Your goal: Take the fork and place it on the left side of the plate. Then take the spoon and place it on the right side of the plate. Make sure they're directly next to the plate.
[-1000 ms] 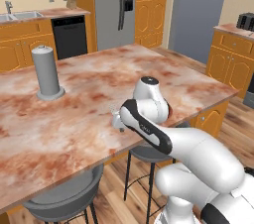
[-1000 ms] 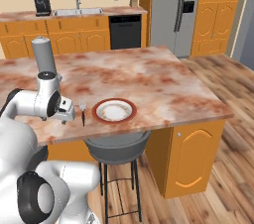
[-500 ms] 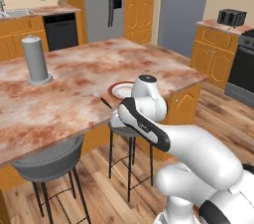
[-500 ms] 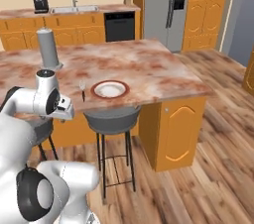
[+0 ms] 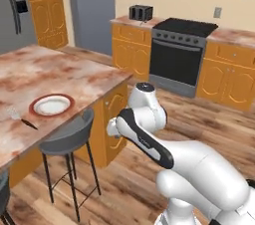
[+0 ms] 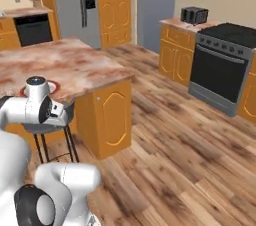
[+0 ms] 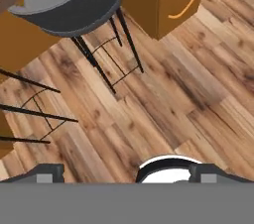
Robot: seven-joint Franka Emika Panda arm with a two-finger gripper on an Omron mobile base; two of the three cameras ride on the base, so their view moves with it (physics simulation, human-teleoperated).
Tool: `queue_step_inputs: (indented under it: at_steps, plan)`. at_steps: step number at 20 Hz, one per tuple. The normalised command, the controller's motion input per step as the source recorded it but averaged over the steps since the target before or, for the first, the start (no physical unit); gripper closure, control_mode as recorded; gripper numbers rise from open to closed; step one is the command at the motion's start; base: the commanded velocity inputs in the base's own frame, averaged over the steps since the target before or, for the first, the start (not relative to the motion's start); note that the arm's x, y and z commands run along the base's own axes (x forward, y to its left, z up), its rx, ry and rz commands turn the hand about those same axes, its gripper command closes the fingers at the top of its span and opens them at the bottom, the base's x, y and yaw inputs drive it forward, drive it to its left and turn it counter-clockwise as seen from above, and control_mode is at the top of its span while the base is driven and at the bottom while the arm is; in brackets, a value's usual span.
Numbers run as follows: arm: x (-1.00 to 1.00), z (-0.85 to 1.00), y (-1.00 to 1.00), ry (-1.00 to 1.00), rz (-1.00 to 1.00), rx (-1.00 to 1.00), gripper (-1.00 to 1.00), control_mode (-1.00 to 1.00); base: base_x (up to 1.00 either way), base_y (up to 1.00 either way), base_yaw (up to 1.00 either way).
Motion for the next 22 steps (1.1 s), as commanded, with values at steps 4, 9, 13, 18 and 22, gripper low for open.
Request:
queue_step_inputs:
  at_steps: [4,9,13,18,22]
  plan:
    - [0.0,0.0,0.0,0.0,0.0,0.0,-1.0,1.0,0.01,-0.35,-0.66]
    - [0.0,0.0,0.0,0.0,0.0,0.0,-1.0,1.0,0.34,-0.26,-0.57]
    - [0.0,0.0,0.0,0.0,0.0,0.0,-1.0,1.0,0.35,-0.68,-0.48]
    - [0.0,0.0,0.0,0.0,0.0,0.0,-1.0,1.0,0.68,-0.29,-0.54]
    - [0.0,0.0,0.0,0.0,0.0,0.0,-1.0,1.0,0.77,-0.28,-0.49]
